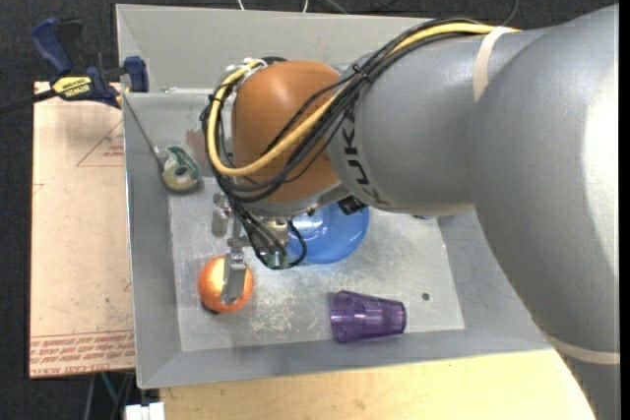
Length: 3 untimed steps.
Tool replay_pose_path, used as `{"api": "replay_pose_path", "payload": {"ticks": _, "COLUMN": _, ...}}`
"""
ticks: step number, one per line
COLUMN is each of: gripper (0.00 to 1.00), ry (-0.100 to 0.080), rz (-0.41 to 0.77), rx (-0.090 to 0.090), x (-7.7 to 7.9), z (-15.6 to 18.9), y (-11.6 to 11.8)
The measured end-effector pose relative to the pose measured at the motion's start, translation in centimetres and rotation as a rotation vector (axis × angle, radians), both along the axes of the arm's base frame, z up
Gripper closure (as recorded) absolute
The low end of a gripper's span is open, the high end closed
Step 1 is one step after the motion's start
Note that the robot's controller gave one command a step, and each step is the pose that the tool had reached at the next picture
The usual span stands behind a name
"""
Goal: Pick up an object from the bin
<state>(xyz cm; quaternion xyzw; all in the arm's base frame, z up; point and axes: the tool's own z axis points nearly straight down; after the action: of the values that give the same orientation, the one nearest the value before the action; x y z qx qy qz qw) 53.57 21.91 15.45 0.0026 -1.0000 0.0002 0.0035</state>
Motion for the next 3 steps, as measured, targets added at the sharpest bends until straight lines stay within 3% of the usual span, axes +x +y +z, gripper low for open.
{"api": "replay_pose_path", "payload": {"ticks": 1, "gripper": 0.00, "ry": -0.007, "rz": -0.005, "rx": 0.002, "x": 0.2, "z": 0.5, "y": -0.1}}
{"api": "replay_pose_path", "payload": {"ticks": 2, "gripper": 0.00, "ry": 0.001, "rz": 0.108, "rx": 0.001, "x": -1.5, "z": -8.6, "y": -1.2}}
{"api": "replay_pose_path", "payload": {"ticks": 3, "gripper": 0.00, "ry": -0.013, "rz": 0.111, "rx": 0.005, "x": -1.7, "z": -2.5, "y": -0.6}}
